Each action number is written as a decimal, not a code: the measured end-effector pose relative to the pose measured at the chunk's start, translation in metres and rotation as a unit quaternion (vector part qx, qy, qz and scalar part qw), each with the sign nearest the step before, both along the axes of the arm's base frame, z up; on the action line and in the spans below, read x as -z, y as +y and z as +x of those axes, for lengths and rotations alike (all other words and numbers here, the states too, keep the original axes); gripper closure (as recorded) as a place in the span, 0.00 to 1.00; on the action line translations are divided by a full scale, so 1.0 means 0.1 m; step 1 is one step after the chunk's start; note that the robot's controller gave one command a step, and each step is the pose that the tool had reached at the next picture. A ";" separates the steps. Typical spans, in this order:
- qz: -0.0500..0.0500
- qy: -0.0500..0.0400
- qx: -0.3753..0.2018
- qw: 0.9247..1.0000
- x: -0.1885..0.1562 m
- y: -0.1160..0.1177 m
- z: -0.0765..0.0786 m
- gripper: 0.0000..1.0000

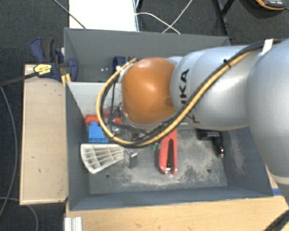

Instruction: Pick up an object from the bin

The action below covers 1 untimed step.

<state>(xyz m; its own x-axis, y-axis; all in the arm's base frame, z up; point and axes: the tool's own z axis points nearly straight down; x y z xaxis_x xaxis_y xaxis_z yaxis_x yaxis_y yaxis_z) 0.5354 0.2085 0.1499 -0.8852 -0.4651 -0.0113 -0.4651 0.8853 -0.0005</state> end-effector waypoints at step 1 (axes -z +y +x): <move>0.000 0.002 -0.024 1.000 0.38 0.26 -0.04 0.00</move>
Offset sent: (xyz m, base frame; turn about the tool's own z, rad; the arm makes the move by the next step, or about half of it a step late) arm 0.0015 0.0071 -0.0799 -0.3028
